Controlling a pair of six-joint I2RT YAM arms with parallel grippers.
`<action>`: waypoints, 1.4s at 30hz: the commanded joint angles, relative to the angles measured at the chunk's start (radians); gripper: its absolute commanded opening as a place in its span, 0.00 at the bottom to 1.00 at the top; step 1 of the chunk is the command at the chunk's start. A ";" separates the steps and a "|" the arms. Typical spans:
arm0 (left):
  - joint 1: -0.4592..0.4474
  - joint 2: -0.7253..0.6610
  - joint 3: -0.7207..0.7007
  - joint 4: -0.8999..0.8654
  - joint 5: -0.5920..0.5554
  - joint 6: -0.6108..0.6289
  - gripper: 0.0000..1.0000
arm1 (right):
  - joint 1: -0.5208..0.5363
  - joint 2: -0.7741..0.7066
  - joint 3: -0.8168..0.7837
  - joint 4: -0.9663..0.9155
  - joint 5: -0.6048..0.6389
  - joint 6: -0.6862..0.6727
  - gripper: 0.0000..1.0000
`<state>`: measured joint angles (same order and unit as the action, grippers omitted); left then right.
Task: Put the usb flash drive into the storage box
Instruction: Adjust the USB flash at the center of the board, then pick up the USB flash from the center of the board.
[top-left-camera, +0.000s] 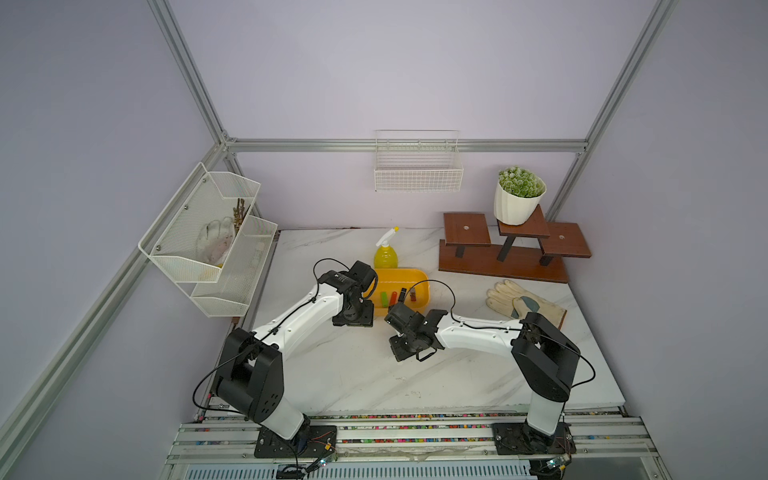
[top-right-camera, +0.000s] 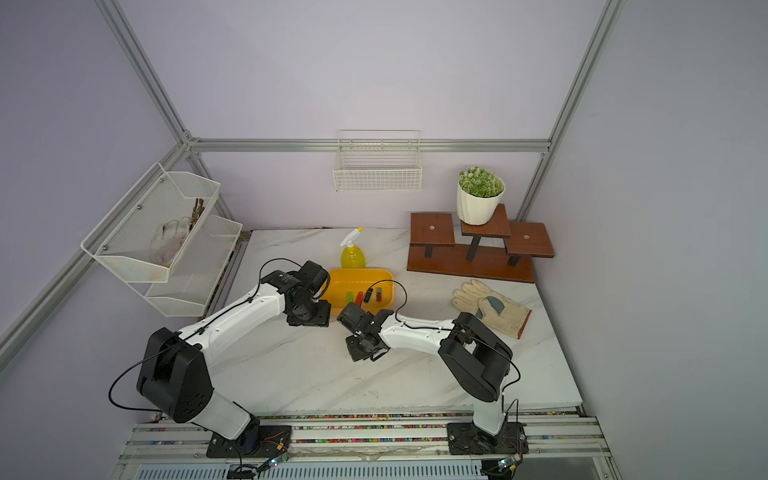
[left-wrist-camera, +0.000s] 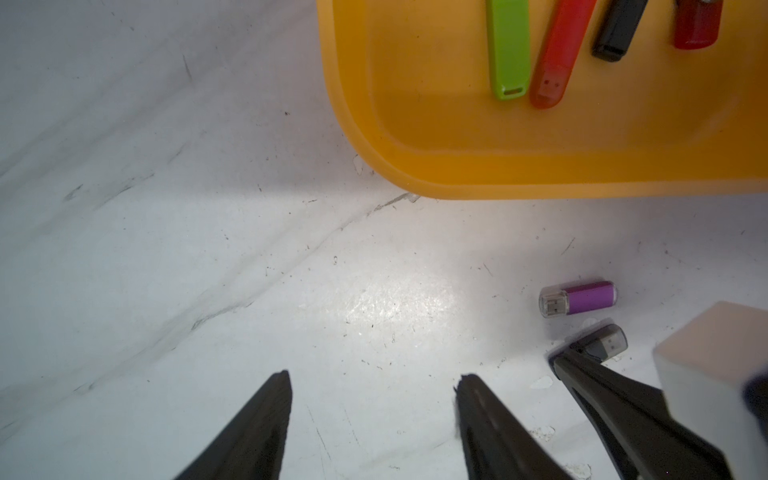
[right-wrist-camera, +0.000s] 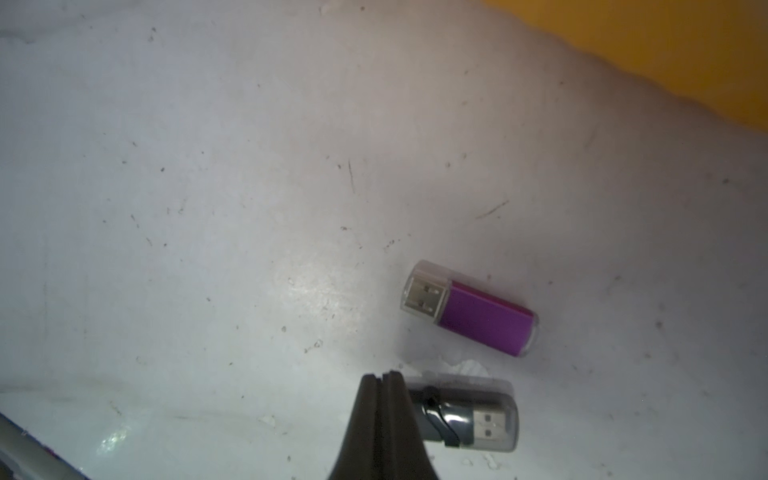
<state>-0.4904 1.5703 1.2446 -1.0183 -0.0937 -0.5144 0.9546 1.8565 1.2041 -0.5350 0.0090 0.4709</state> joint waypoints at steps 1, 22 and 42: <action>0.011 -0.025 -0.010 0.005 -0.018 -0.010 0.67 | 0.001 0.029 0.012 0.012 0.003 -0.017 0.00; 0.013 -0.019 -0.015 0.014 -0.009 -0.010 0.67 | 0.003 -0.146 0.022 -0.113 0.123 0.042 0.29; 0.015 -0.019 -0.028 0.024 -0.005 0.008 0.68 | 0.010 -0.072 0.013 -0.228 0.150 0.215 0.78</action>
<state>-0.4820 1.5703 1.2133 -1.0107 -0.1001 -0.5125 0.9569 1.7535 1.2228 -0.7334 0.1246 0.6704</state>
